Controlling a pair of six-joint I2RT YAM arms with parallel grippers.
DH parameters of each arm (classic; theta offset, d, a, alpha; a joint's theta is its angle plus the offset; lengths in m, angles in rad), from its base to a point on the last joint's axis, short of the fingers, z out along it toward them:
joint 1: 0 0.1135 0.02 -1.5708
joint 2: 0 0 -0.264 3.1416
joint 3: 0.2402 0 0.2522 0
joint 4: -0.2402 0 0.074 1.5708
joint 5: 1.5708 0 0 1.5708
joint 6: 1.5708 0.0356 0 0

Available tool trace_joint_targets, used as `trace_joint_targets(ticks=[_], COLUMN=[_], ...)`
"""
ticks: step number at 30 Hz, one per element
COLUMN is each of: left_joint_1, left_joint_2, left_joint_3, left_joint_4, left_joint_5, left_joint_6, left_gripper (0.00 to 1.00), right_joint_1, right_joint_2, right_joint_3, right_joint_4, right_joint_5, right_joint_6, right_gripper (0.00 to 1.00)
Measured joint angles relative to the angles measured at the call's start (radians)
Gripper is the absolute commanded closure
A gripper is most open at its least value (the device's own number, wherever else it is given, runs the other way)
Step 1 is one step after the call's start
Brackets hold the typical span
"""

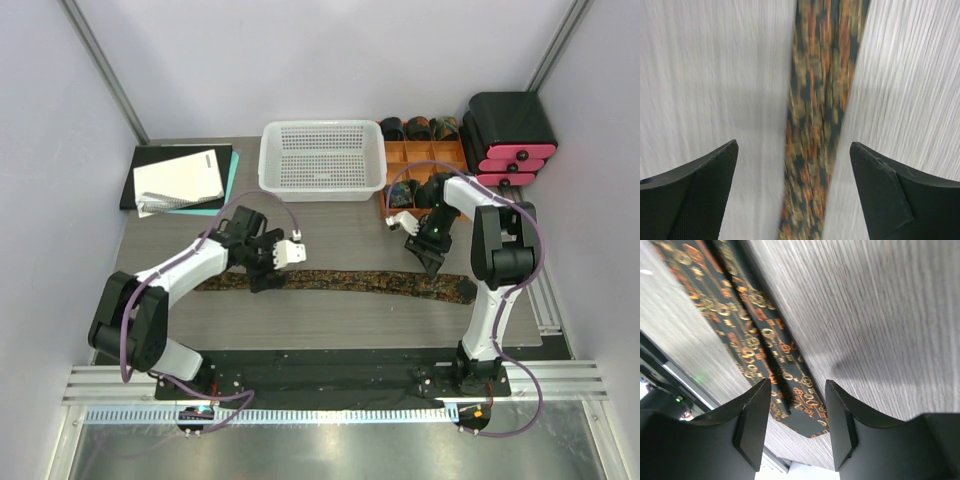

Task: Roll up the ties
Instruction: Flatten out the tie at the center of the board.

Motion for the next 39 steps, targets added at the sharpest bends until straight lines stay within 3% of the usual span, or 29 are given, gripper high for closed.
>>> trace_joint_targets(ticks=[9, 12, 22, 26, 30, 35, 36, 39], left_joint_1=[-0.236, -0.292, -0.402, -0.409, -0.409, -0.396, -0.391, -0.324], left_joint_2=[0.269, 0.330, 0.344, 0.344, 0.344, 0.307, 0.283, 0.130], left_joint_3=[0.192, 0.241, 0.237, 0.237, 0.241, 0.241, 0.238, 0.224], left_joint_4=[0.104, 0.116, 0.158, 0.169, 0.168, 0.159, 0.155, 0.138], left_joint_5=[-0.027, -0.040, -0.074, -0.084, -0.090, -0.106, -0.106, -0.103], left_joint_6=[-0.164, -0.201, -0.230, -0.227, -0.233, -0.303, -0.314, -0.393], left_gripper=[0.14, 0.25, 0.83, 0.71, 0.34, 0.14, 0.05, 0.01], right_joint_1=[0.008, 0.008, -0.015, -0.056, -0.090, -0.110, -0.111, -0.112], right_joint_2=[-0.073, -0.077, -0.108, -0.065, -0.031, -0.029, -0.029, -0.032], right_joint_3=[0.005, -0.010, -0.160, -0.145, -0.100, -0.086, -0.083, -0.050], right_joint_4=[-0.027, -0.026, 0.013, 0.039, 0.026, 0.034, 0.034, 0.029], right_joint_5=[-0.067, -0.066, -0.002, 0.034, 0.054, 0.077, 0.078, 0.069], right_joint_6=[0.019, 0.035, 0.063, 0.061, 0.054, 0.012, 0.006, -0.005], right_gripper=[0.49, 0.50, 0.53, 0.54, 0.53, 0.51, 0.50, 0.46])
